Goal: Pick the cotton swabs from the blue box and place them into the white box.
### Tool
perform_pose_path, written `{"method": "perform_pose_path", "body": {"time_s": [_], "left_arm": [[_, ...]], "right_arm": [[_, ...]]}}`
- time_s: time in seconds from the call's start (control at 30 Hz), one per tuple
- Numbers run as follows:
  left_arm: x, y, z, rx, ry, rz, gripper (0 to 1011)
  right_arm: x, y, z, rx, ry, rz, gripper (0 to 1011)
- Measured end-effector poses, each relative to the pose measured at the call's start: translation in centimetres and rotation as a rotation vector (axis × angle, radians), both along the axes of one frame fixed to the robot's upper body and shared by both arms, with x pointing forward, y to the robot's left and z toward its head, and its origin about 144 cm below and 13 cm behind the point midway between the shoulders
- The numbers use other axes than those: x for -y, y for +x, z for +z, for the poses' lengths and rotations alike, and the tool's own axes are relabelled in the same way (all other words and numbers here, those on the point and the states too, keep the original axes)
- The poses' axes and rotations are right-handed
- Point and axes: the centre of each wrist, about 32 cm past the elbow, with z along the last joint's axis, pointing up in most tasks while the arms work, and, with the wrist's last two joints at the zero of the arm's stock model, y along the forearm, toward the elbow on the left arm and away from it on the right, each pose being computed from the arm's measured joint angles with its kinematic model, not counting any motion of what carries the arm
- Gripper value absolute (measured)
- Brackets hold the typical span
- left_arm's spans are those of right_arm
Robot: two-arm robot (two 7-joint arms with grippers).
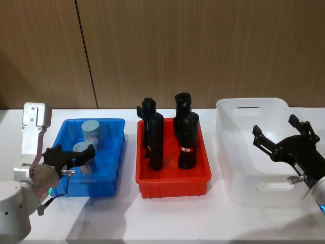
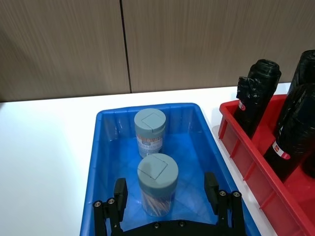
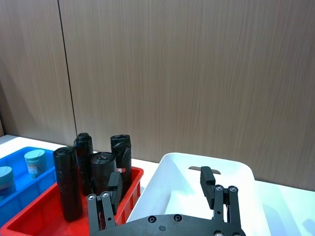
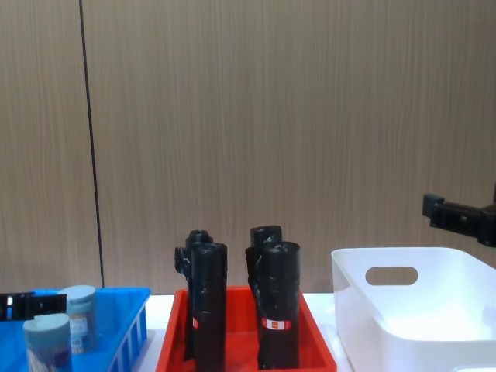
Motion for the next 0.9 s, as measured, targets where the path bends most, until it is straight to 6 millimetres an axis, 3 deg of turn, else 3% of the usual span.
{"method": "perform_pose_path", "body": {"time_s": [0.9], "left_arm": [[-0.5, 4.3, -1.9, -0.119, -0.048, -0.023, 1004]], "right_arm": [[0.0, 0.0, 0.0, 0.000, 0.000, 0.000, 1002]]}}
